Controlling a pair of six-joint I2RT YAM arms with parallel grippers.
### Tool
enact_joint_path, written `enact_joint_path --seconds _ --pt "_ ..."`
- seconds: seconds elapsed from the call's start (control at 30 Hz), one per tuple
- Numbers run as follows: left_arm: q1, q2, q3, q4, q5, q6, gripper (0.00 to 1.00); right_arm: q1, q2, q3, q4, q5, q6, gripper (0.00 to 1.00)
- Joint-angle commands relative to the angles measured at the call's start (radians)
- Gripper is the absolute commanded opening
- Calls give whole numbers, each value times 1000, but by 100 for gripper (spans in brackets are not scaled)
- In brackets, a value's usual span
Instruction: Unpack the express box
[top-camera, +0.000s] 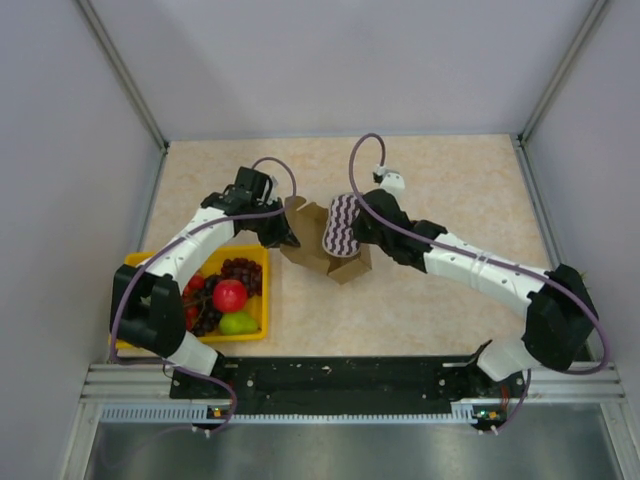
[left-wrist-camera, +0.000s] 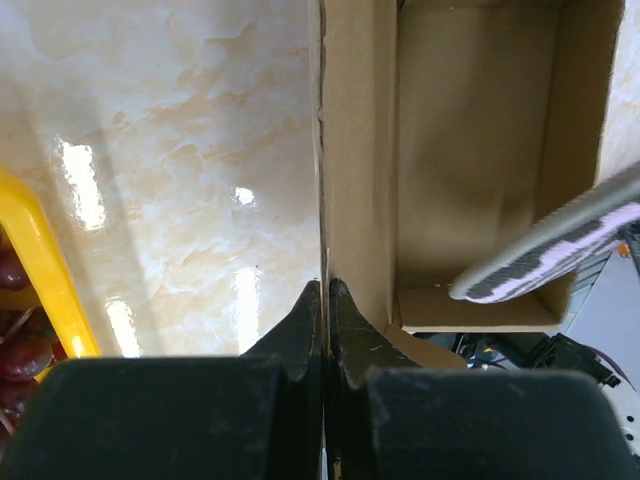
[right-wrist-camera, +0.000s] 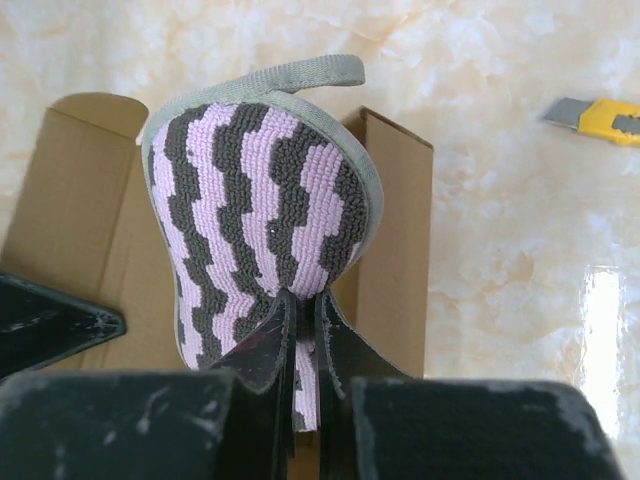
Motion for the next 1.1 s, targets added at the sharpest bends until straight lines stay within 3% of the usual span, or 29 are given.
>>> enact_joint_path --seconds 0.0,0.17,0.47,0.67,0.93,0.97,1.0,1.07 --pt "-6 9 48 -24 -37 60 1 -29 -94 -42 100 61 35 0" --pt "-8 17 66 -39 -63 78 1 -60 -174 -112 137 75 62 0" --pt "-8 22 152 -87 -176 118 3 -143 -175 -174 -33 60 46 0" --pt "-8 9 194 -103 -230 173 16 -221 -137 -260 -52 -61 -38 0" --pt "-8 28 207 -120 -241 200 31 -258 36 -234 -95 -106 -61 0" --pt "-8 26 209 -122 -244 203 36 -259 44 -224 -130 -94 -54 1" --pt "-8 22 210 -125 -244 209 39 -258 49 -203 -142 -83 -47 19" --pt "-9 16 218 -128 -248 215 47 -258 55 -185 -170 -57 -38 25"
